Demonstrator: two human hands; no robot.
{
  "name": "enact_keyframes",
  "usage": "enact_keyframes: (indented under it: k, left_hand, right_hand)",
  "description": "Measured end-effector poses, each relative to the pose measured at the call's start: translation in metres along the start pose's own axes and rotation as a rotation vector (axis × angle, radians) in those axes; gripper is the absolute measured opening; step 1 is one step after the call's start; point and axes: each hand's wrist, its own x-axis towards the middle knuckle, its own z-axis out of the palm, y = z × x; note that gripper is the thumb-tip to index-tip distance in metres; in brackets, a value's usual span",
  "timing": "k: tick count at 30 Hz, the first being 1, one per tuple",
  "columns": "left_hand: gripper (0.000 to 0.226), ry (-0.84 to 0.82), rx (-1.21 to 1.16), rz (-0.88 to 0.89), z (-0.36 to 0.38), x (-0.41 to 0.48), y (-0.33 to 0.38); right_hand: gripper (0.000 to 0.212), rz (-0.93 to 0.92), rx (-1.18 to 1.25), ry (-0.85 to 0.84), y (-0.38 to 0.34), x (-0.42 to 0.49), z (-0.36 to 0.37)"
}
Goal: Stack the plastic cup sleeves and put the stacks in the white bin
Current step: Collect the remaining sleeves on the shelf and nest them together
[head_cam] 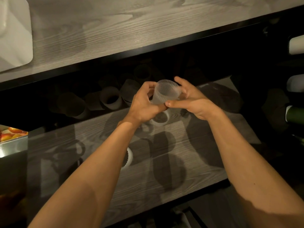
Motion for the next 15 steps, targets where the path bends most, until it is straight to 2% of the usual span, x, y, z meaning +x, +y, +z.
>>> enact_keyframes:
  k: [4,15]
  left_hand:
    - [0.076,-0.053,0.066,-0.017,0.001,-0.005,-0.008]
    - [0.073,-0.087,0.325,-0.137,0.004,-0.011,-0.033]
  right_hand:
    - [0.074,-0.035,-0.102,0.062,0.007,-0.006,0.012]
    - [0.086,-0.009,-0.452,0.113,0.034,-0.009,0.044]
